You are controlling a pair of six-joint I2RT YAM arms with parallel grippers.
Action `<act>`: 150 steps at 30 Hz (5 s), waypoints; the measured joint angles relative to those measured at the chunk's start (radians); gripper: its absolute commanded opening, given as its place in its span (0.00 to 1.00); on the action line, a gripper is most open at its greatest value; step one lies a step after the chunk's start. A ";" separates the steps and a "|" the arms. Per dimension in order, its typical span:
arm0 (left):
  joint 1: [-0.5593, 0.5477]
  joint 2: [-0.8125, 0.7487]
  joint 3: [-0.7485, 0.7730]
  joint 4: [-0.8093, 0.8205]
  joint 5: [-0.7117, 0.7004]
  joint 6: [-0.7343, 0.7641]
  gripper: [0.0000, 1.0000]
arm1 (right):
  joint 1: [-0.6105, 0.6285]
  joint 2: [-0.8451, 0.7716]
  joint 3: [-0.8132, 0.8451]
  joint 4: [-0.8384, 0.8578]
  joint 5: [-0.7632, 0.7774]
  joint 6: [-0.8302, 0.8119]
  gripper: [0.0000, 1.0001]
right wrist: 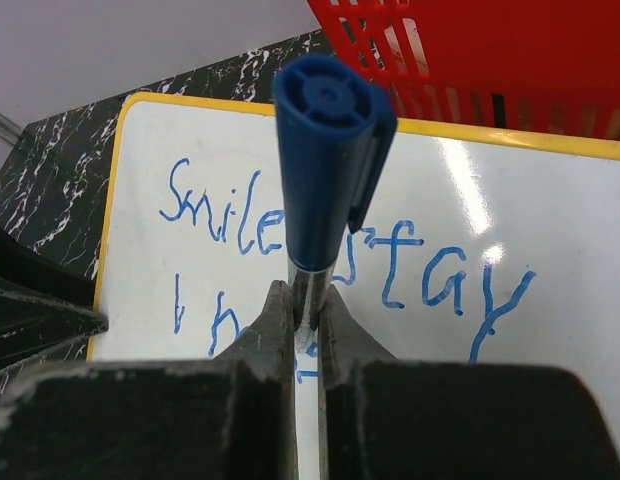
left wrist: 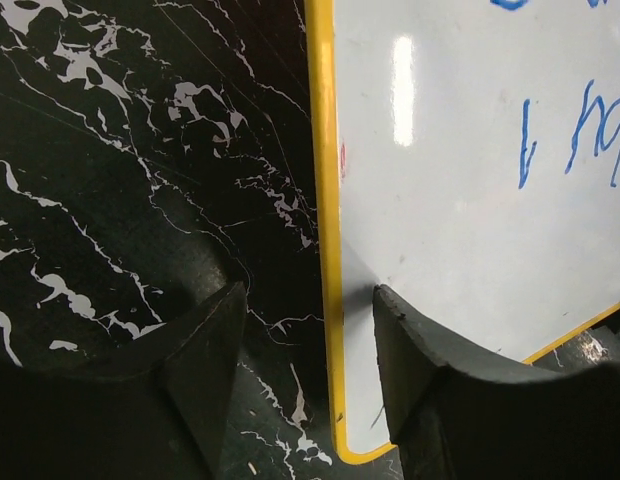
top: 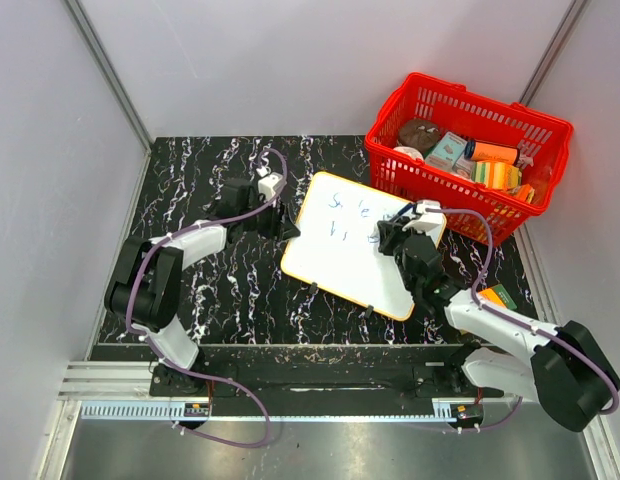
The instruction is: Write a sentence on the whiteboard
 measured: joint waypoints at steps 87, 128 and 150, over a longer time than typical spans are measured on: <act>0.119 0.032 -0.090 0.407 0.444 -0.439 0.00 | -0.001 -0.167 -0.023 -0.105 -0.228 -0.064 0.00; 0.122 -0.155 -0.297 0.453 0.291 -0.427 0.00 | 0.010 -0.129 -0.017 -0.069 -0.117 -0.167 0.00; 0.122 -0.155 -0.297 0.453 0.291 -0.425 0.00 | 0.013 -0.103 -0.005 -0.075 -0.122 -0.142 0.00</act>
